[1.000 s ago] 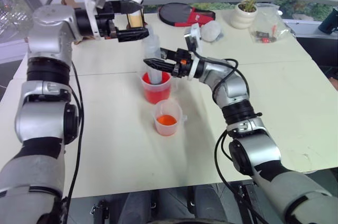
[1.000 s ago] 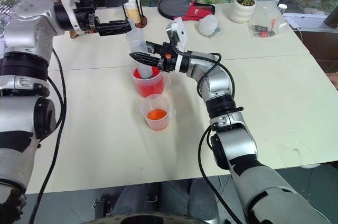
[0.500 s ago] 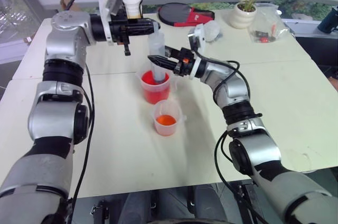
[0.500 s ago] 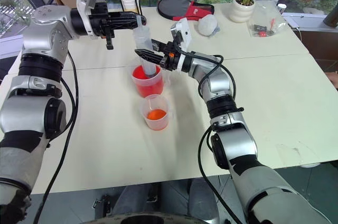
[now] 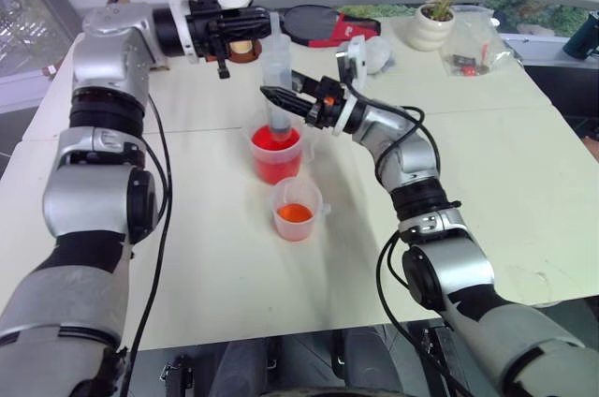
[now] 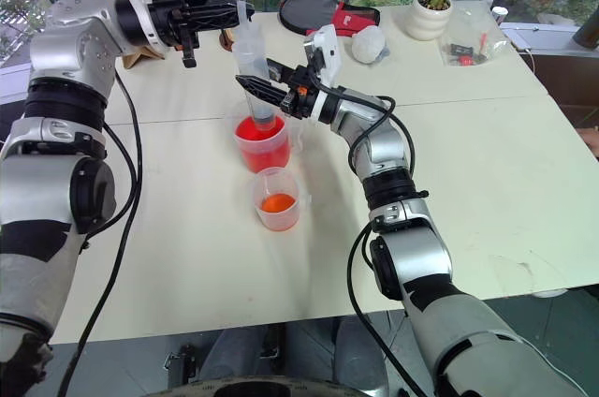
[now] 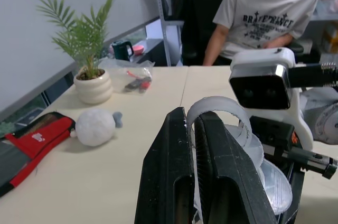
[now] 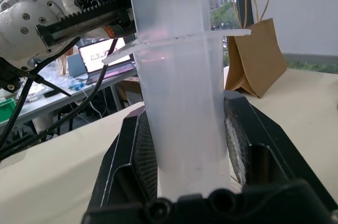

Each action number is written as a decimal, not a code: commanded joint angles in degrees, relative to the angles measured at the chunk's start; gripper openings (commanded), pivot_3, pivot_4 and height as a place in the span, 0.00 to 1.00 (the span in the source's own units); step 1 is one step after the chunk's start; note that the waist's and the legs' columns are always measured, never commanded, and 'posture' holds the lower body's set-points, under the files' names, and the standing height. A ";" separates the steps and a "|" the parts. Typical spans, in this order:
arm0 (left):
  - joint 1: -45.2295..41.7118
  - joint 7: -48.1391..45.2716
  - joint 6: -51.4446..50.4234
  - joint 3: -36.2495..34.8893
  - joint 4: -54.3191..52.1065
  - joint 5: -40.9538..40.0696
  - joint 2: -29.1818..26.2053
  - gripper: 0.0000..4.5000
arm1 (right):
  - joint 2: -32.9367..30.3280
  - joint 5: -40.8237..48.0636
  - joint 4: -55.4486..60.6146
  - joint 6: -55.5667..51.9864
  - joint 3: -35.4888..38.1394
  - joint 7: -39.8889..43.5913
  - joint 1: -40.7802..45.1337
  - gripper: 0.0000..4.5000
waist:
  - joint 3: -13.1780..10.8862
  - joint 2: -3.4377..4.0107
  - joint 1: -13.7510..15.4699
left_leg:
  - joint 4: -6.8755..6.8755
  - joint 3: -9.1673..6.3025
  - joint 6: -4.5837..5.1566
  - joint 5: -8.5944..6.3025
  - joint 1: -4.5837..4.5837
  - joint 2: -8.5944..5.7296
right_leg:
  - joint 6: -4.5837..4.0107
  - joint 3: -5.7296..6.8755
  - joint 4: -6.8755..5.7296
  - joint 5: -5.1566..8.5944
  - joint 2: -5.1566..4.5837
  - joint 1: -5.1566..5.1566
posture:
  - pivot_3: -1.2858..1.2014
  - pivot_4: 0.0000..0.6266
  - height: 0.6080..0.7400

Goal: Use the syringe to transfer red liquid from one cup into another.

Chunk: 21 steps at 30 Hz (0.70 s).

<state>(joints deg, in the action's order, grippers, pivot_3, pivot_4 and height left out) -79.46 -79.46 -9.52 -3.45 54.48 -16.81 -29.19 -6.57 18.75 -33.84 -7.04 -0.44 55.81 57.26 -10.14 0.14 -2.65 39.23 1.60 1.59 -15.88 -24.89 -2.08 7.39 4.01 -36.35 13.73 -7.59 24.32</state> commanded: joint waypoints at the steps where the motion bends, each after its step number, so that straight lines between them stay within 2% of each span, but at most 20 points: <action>1: -5.17 2.33 0.37 -4.71 -1.87 -2.90 -1.98 0.08 | 1.67 -1.39 1.55 -0.35 -3.84 2.69 -1.06 0.32 | 0.00 0.00 0.01 | 0.00 0.00 0.00 0.00 0.00 0.00 | 0.00 0.00 0.00 0.00 0.00 0.00 | 0.52 0.24 1.00; 3: -4.08 1.12 -0.17 -3.82 -2.75 -2.18 -2.51 0.23 | 1.41 -1.08 1.91 -0.59 -3.34 2.39 -0.62 0.32 | 0.00 0.00 -0.13 | 0.00 0.00 0.00 0.00 0.00 0.00 | 0.00 0.00 0.00 0.00 0.00 0.00 | 0.52 0.24 1.00; 8: 0.83 -1.43 -3.38 -1.21 -6.16 -0.37 -6.15 0.79 | 0.11 1.11 4.98 -3.21 -1.07 1.20 1.24 0.32 | 0.00 0.00 -0.56 | -0.02 -0.01 0.00 0.00 0.00 0.01 | 0.00 0.00 -0.02 0.00 0.01 0.02 | 0.52 0.24 1.00; 12: 6.81 -4.09 -8.94 -1.39 -10.46 -1.23 -11.41 0.79 | -0.97 3.38 8.58 -6.52 0.98 0.04 2.35 0.32 | 0.00 0.00 -1.07 | -0.02 -0.02 0.00 0.00 0.01 0.01 | 0.00 0.00 -0.06 0.00 0.00 0.02 | 0.52 0.24 1.00; 16: 16.25 -8.18 -18.11 -1.66 -21.24 -4.41 -17.44 0.79 | -1.87 4.97 10.51 -8.96 1.90 -0.66 3.16 0.32 | -0.01 0.02 -1.44 | -0.04 -0.03 0.00 0.00 0.03 0.04 | 0.00 0.00 -0.09 0.00 0.01 0.04 | 0.52 0.24 1.00; 21: 23.38 -2.86 -23.46 -5.18 -30.92 -8.06 -18.73 0.79 | -2.39 5.39 10.82 -9.91 2.00 -0.41 3.37 0.32 | -0.01 0.01 -0.77 | 0.03 -0.16 0.00 0.00 0.03 0.12 | 0.00 -0.02 -0.09 0.00 -0.01 -0.07 | 0.52 0.24 1.00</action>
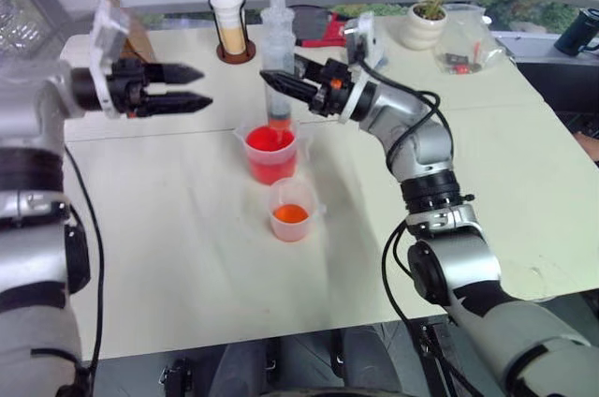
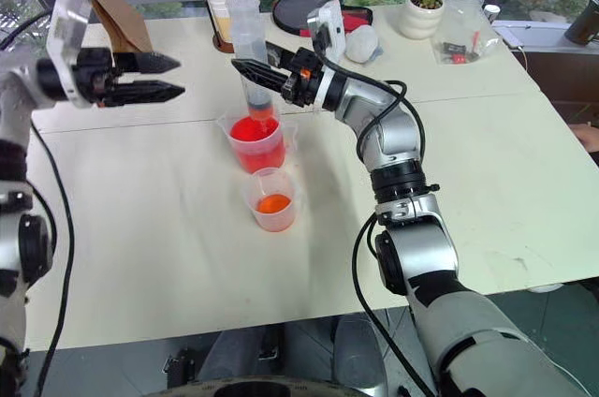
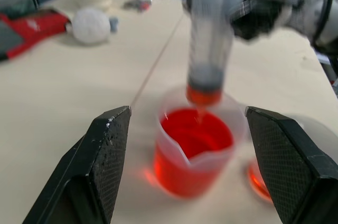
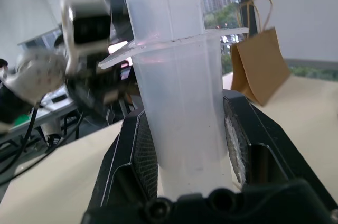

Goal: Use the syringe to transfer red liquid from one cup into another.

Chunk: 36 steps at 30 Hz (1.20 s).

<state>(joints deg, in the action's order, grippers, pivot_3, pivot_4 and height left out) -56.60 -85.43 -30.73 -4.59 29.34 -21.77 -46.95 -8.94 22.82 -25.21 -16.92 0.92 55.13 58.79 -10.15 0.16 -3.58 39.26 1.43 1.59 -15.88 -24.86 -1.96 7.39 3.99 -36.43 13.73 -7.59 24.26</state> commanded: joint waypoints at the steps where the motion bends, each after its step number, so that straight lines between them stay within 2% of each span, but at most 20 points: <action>1: 1.73 4.99 -2.93 -5.37 -7.24 -3.89 -0.82 0.79 | 0.04 1.27 1.92 0.04 0.61 0.27 2.03 0.32 | 0.00 0.00 0.30 | 0.01 0.00 0.00 0.00 0.00 -0.01 | 0.00 -0.01 0.01 0.00 -0.01 -0.01 | 0.52 0.24 1.00; 8: 6.93 11.54 -4.18 -8.37 -13.21 -7.11 0.74 0.79 | -1.55 3.43 4.41 -2.64 2.88 -0.99 5.16 0.32 | 0.00 0.00 0.44 | 0.00 0.01 -0.01 0.00 0.01 -0.03 | 0.00 -0.05 -0.02 0.00 -0.01 0.02 | 0.52 0.24 1.00; 12: 7.96 13.09 -3.53 -8.09 -13.92 -8.02 2.06 0.79 | -4.36 10.21 14.49 -12.53 6.39 -4.65 5.18 0.32 | 0.00 0.00 1.07 | -0.01 0.01 -0.01 0.01 0.01 -0.03 | 0.00 -0.05 -0.02 0.00 -0.02 0.02 | 0.52 0.24 1.00; 16: 8.26 13.36 -3.09 -7.15 -14.76 -8.59 3.18 0.79 | -7.08 20.78 30.40 -27.07 9.93 -12.03 -0.27 0.32 | 0.02 -0.03 1.33 | -0.02 -0.01 -0.01 0.01 0.01 -0.03 | 0.00 -0.04 -0.02 0.00 -0.04 0.00 | 0.52 0.24 1.00; 20: 5.92 12.39 -2.55 -5.29 -13.82 -8.44 4.32 0.79 | -7.83 30.21 44.52 -36.17 12.02 -20.28 -10.66 0.32 | 0.05 -0.08 1.63 | -0.01 0.02 -0.01 0.01 0.08 -0.03 | 0.00 -0.04 0.01 0.00 -0.03 -0.13 | 0.52 0.24 1.00; 24: 2.62 10.66 -1.84 -3.37 -11.99 -7.93 5.14 0.79 | -7.39 32.94 50.12 -37.16 10.99 -24.28 -18.08 0.32 | 0.05 -0.08 1.74 | 0.00 0.15 0.02 0.02 0.15 -0.09 | 0.00 -0.07 0.02 0.00 -0.03 -0.16 | 0.52 0.24 1.00; 27: -0.19 9.03 -1.10 -1.64 -11.31 -7.42 5.49 0.79 | -7.53 31.00 52.59 -35.08 7.76 -23.97 -23.57 0.32 | 0.05 -0.08 1.81 | -0.01 0.19 0.04 0.01 0.24 -0.09 | 0.00 -0.13 -0.01 0.00 -0.01 -0.16 | 0.52 0.24 1.00; 32: -6.28 5.31 -1.36 -0.04 -10.59 -7.69 4.16 0.79 | -8.32 29.62 53.15 -32.24 5.31 -23.35 -27.80 0.32 | 0.03 -0.10 2.27 | -0.03 0.27 0.08 0.00 0.27 -0.11 | 0.00 -0.22 0.00 0.00 0.00 -0.16 | 0.52 0.24 1.00; 36: -10.00 4.07 -0.95 1.13 -9.95 -7.79 5.55 0.79 | -8.36 28.80 53.00 -30.73 3.74 -23.35 -28.86 0.32 | 0.03 -0.10 2.70 | -0.02 0.28 0.10 -0.02 0.28 -0.09 | 0.00 -0.25 0.01 0.00 0.01 -0.16 | 0.52 0.24 1.00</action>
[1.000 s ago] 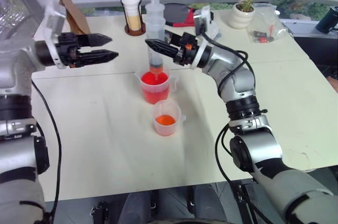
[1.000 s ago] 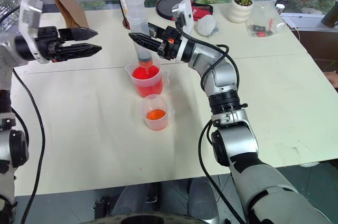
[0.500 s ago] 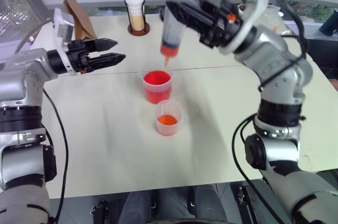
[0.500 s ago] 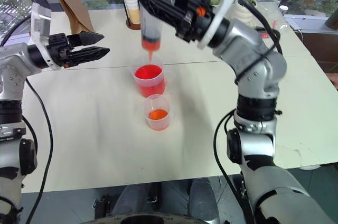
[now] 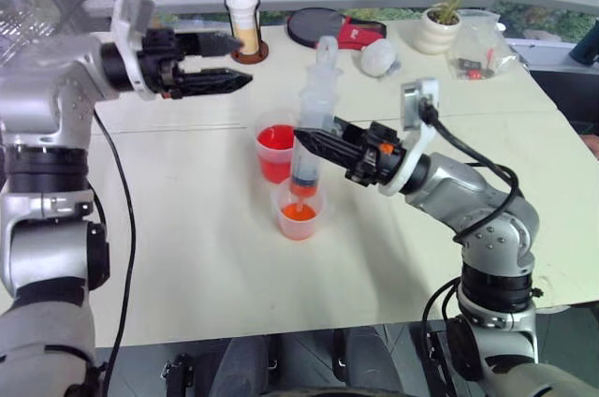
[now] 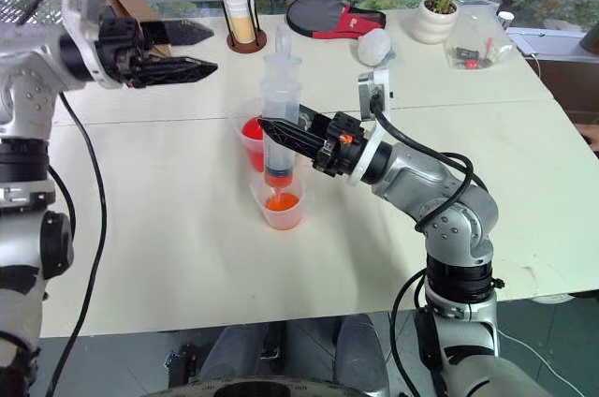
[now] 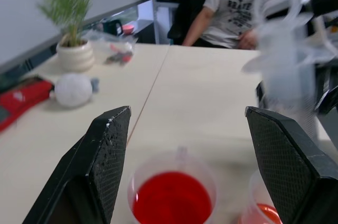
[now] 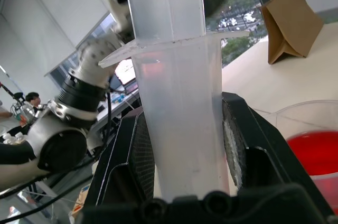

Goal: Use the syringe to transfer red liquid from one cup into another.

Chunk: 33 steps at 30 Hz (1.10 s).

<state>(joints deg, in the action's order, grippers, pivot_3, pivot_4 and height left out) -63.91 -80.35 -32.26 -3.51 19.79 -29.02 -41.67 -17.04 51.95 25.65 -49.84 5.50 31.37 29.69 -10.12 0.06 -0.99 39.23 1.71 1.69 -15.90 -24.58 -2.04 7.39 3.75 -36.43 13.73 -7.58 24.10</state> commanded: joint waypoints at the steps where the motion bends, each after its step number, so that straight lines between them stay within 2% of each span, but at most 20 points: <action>1: -3.21 -1.19 0.82 0.30 -0.24 -0.41 0.63 0.79 | -0.25 -0.50 2.02 2.51 -1.17 0.36 0.19 0.32 | 0.00 0.00 0.17 | 0.00 0.00 0.00 0.00 0.02 0.00 | 0.00 0.00 0.00 0.00 0.00 -0.01 | 0.52 0.24 1.00; 7: -5.45 -2.34 3.03 2.00 0.98 0.32 4.86 0.79 | 0.14 -2.32 0.80 4.95 -3.71 1.00 0.44 0.32 | 0.00 -0.01 0.36 | 0.02 -0.03 0.02 0.00 0.08 0.01 | 0.00 -0.01 0.01 0.00 0.00 -0.11 | 0.52 0.24 1.00; 22: -6.84 -3.14 6.17 3.51 3.77 1.53 10.53 0.79 | -0.08 -5.71 -1.07 8.34 -6.76 3.22 0.06 0.32 | -0.01 -0.01 0.34 | 0.02 -0.04 0.04 -0.01 0.08 0.02 | 0.00 -0.02 0.06 0.00 0.01 -0.15 | 0.52 0.24 1.00; 25: -6.64 -2.96 7.28 3.92 4.23 2.15 11.59 0.61 | -0.16 -6.33 -1.22 8.66 -7.15 3.74 -0.20 0.32 | -0.01 -0.01 0.28 | 0.02 -0.04 0.05 -0.01 0.08 0.01 | 0.00 -0.02 0.08 0.00 0.02 -0.15 | 0.52 0.24 1.00; 30: -6.68 -3.12 6.44 3.42 3.54 1.23 12.33 0.08 | -0.61 -6.81 -1.01 8.86 -7.36 4.20 -0.94 0.32 | -0.01 -0.01 0.25 | 0.02 -0.04 0.05 -0.01 0.08 0.01 | 0.00 -0.01 0.09 0.00 0.02 -0.15 | 0.52 0.24 1.00; 31: -6.70 -3.25 5.99 3.29 3.30 0.89 12.42 0.02 | -0.74 -6.87 -0.92 8.89 -7.36 4.23 -1.10 0.32 | -0.01 -0.01 0.24 | 0.02 -0.04 0.05 -0.01 0.08 0.02 | 0.00 -0.01 0.09 0.00 0.02 -0.14 | 0.52 0.24 1.00; 33: -6.41 -3.96 4.44 3.33 2.12 0.04 12.31 0.02 | -1.03 -6.82 -0.63 8.80 -7.14 4.12 -1.38 0.32 | -0.01 -0.01 0.22 | 0.02 -0.04 0.05 -0.01 0.08 0.02 | 0.00 -0.01 0.09 0.00 0.02 -0.14 | 0.52 0.24 1.00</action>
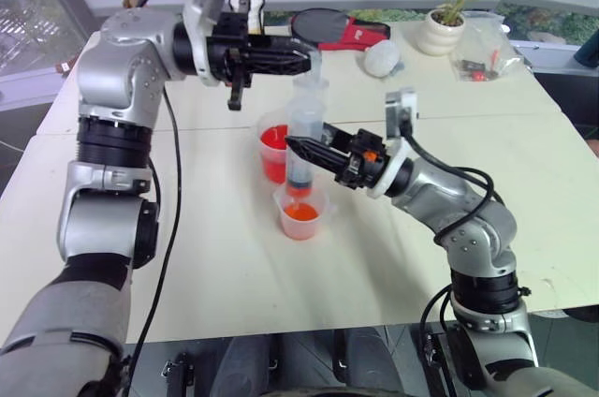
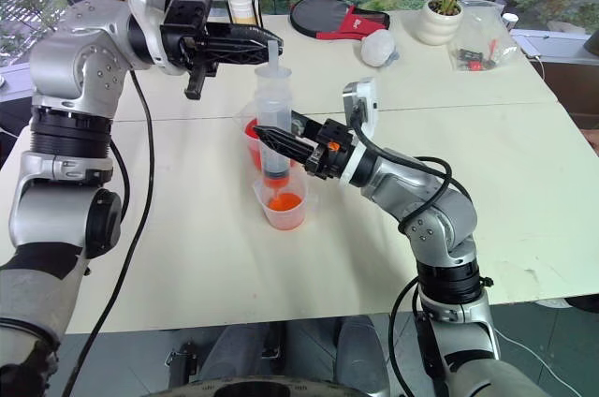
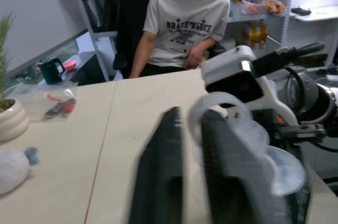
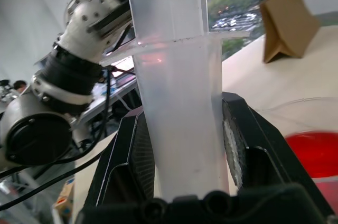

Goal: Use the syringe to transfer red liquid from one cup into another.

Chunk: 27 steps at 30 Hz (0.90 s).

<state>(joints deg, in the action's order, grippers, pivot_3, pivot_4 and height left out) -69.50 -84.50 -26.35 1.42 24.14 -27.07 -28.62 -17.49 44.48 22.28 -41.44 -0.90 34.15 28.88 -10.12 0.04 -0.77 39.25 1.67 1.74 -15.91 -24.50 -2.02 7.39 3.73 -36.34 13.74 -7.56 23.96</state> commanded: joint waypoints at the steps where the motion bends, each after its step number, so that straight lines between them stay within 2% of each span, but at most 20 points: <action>1: -0.56 -0.01 -2.01 -1.51 -2.84 -2.14 -0.73 0.02 | -0.70 0.69 2.86 0.38 -0.63 1.26 -0.65 0.32 | 0.00 0.00 0.02 | 0.00 0.00 0.00 0.00 0.00 0.00 | 0.00 0.00 0.00 0.00 0.00 0.00 | 0.52 0.24 1.00; 9: 4.80 0.78 -4.93 0.96 -8.54 -3.02 1.96 0.02 | -1.90 1.47 3.62 0.13 0.22 1.30 0.17 0.32 | 0.00 0.00 0.07 | 0.00 -0.01 0.00 0.00 0.00 0.05 | 0.00 -0.01 0.00 0.00 -0.01 -0.02 | 0.52 0.24 1.00; 27: 11.52 1.35 -1.53 4.58 -9.50 0.47 3.13 0.02 | -7.28 2.50 1.07 -0.12 4.45 2.89 7.11 0.32 | 0.00 -0.01 0.11 | 0.01 -0.01 0.01 -0.01 0.01 0.04 | 0.00 0.00 0.03 0.00 -0.01 -0.05 | 0.52 0.24 1.00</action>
<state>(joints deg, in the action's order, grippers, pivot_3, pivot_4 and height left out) -59.97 -81.48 -27.11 1.39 16.50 -27.97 -25.96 -25.06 45.13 21.03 -44.61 -1.46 37.14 31.52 -10.13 0.04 -0.66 39.26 1.66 1.75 -15.92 -24.49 -1.98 7.39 3.73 -36.30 13.74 -7.57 23.90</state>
